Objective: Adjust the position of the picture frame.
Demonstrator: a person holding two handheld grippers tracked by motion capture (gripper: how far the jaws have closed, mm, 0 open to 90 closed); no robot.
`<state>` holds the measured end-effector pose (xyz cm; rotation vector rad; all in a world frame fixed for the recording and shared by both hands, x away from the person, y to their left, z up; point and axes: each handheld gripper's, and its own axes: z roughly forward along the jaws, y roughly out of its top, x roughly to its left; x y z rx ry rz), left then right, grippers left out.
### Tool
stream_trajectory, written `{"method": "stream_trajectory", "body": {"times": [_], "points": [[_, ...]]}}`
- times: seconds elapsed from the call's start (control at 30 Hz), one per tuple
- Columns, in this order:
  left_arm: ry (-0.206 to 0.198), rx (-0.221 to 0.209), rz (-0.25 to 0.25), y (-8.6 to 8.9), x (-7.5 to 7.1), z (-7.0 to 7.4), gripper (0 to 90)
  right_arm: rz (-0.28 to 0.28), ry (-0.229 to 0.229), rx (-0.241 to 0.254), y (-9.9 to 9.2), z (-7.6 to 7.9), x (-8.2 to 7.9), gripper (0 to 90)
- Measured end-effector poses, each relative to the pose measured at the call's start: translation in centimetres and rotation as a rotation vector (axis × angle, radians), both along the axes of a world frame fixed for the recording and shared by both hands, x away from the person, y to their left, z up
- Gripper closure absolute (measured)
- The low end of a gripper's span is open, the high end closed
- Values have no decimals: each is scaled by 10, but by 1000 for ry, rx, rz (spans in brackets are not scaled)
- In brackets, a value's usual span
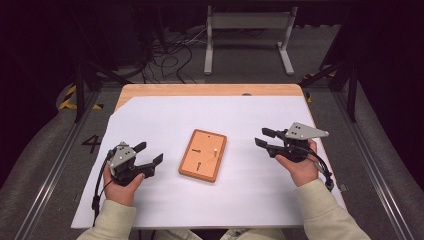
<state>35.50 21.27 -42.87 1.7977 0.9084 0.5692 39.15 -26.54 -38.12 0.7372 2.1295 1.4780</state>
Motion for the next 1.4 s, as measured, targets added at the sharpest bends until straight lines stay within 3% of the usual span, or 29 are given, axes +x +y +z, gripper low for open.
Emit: {"method": "stream_trajectory", "body": {"times": [0.7, 0.83, 1.1, 1.33, 1.4], "points": [[13, 5, 39, 15, -16, -3, 254, 96, 44, -59, 55, 21, 45, 530], [14, 5, 43, 17, -19, -4, 254, 123, 75, -100, 72, 25, 54, 567], [22, 7, 43, 19, -19, -5, 254, 158, 66, -136, 102, 34, 72, 572], [22, 4, 33, 18, -18, -5, 264, 189, 93, -171, 128, 33, 85, 618], [22, 5, 30, 18, -18, -5, 266, 212, 116, -180, 135, 29, 90, 696]]}}
